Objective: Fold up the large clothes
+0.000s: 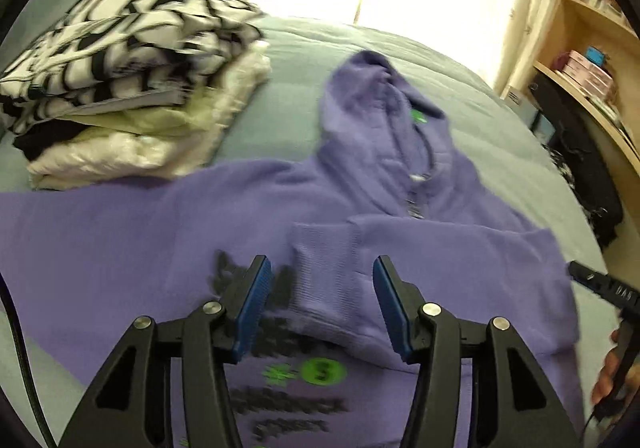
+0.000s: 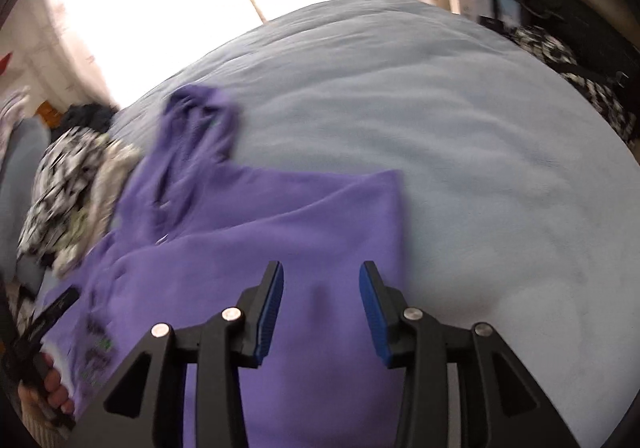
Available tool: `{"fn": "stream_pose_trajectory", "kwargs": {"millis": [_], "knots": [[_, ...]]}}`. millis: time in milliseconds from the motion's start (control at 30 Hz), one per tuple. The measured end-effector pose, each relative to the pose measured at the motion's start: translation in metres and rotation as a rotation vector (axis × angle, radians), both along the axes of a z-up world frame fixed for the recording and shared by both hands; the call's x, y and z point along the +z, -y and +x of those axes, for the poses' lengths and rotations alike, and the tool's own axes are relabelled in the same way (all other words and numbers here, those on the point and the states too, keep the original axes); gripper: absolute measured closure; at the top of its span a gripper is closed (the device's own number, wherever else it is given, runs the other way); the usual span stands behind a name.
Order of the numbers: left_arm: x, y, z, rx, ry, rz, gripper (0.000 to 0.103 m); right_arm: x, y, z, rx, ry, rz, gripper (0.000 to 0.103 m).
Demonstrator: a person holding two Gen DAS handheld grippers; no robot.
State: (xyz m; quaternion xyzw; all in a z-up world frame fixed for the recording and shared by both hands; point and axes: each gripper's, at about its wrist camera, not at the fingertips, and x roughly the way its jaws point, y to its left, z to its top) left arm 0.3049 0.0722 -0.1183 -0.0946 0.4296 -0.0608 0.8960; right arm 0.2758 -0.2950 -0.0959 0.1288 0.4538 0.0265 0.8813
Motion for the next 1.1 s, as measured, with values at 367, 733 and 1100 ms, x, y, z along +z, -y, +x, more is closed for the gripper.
{"fn": "stream_pose_trajectory", "kwargs": {"millis": [367, 733, 1100], "knots": [[-0.047, 0.052, -0.004, -0.051, -0.112, 0.099, 0.059, -0.036, -0.058, -0.039, 0.145, -0.107, -0.071, 0.063], [0.012, 0.038, -0.058, -0.033, -0.021, 0.1, 0.052, -0.008, -0.02, -0.084, 0.04, -0.08, -0.031, 0.054], [0.083, 0.012, -0.161, 0.015, 0.083, 0.13, 0.042, 0.05, -0.081, -0.154, 0.107, 0.01, 0.036, 0.053]]}}
